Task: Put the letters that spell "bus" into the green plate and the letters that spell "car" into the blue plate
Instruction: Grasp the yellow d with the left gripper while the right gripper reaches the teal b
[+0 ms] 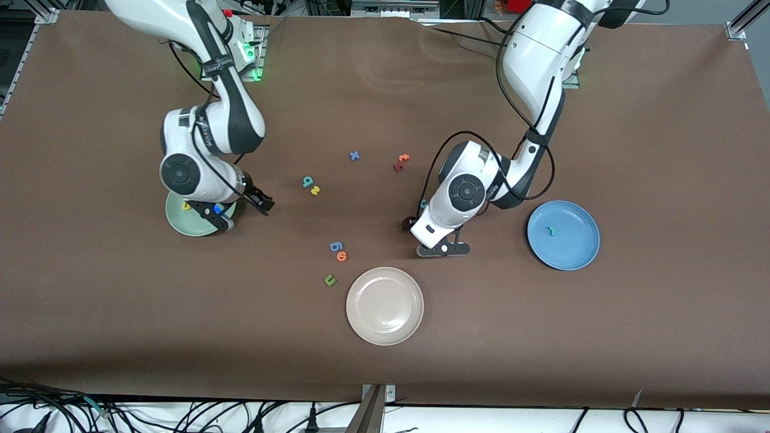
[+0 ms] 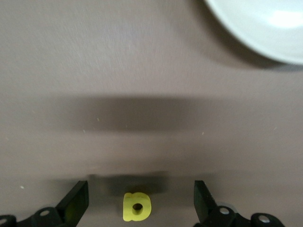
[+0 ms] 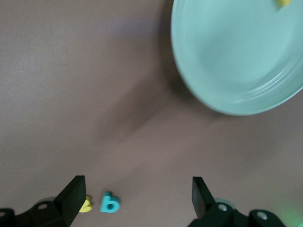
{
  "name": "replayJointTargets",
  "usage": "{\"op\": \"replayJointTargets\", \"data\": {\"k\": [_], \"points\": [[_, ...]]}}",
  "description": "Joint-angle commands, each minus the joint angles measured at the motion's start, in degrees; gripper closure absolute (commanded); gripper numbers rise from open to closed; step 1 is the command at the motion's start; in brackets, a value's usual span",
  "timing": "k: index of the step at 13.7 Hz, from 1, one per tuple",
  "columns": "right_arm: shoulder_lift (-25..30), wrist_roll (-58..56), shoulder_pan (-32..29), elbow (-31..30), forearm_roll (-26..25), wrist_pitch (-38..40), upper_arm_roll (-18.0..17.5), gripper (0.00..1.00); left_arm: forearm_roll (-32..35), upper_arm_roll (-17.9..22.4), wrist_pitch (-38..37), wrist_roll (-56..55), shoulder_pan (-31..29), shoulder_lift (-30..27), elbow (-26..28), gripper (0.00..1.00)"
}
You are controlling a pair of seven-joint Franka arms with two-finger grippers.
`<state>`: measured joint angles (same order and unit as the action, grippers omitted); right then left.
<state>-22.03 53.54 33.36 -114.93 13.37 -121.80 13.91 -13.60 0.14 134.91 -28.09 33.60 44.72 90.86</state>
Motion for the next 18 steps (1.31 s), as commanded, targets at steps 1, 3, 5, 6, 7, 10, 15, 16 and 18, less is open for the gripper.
{"op": "replayJointTargets", "data": {"k": [1,3,5,6,7,10,15,16,18], "points": [[0.8,10.5,0.1,-6.1,1.0,-10.8,-5.3,0.01,-0.6,1.1,1.2,-1.3,2.2,-0.8,2.2,0.04],[-0.2,15.5,1.4,-7.1,1.0,-15.5,-7.1,0.01,-0.5,1.1,1.1,-1.4,2.3,-1.0,3.0,0.09],[-0.6,18.2,2.5,-7.1,0.9,-17.4,-7.1,0.01,-0.5,1.2,1.0,-1.4,2.4,-1.2,3.4,0.22],[-1.1,19.0,3.1,-7.2,0.9,-17.7,-7.1,0.01,-0.5,1.2,0.9,-1.4,2.4,-1.3,3.4,0.31],[-1.3,20.1,3.6,-7.5,0.9,-18.2,-7.1,0.01,-0.5,1.2,0.8,-1.4,2.4,-1.4,3.4,0.39],[-1.1,20.2,3.6,-13.4,0.9,-25.5,-7.1,0.01,1.8,1.2,0.6,-2.7,2.3,-1.4,3.4,0.55],[-1.0,22.7,5.1,-15.3,0.9,-27.8,-7.3,0.01,4.0,1.2,0.3,-4.9,2.3,-1.5,3.4,0.73],[-0.9,23.9,5.9,-15.3,0.9,-27.7,-7.3,0.01,4.0,1.2,0.2,-4.9,2.3,-1.5,3.4,0.76],[-0.8,24.1,6.3,-15.6,0.9,-27.4,-7.3,0.01,4.1,1.3,-1.9,-4.7,2.1,-1.7,2.6,0.79]]}}
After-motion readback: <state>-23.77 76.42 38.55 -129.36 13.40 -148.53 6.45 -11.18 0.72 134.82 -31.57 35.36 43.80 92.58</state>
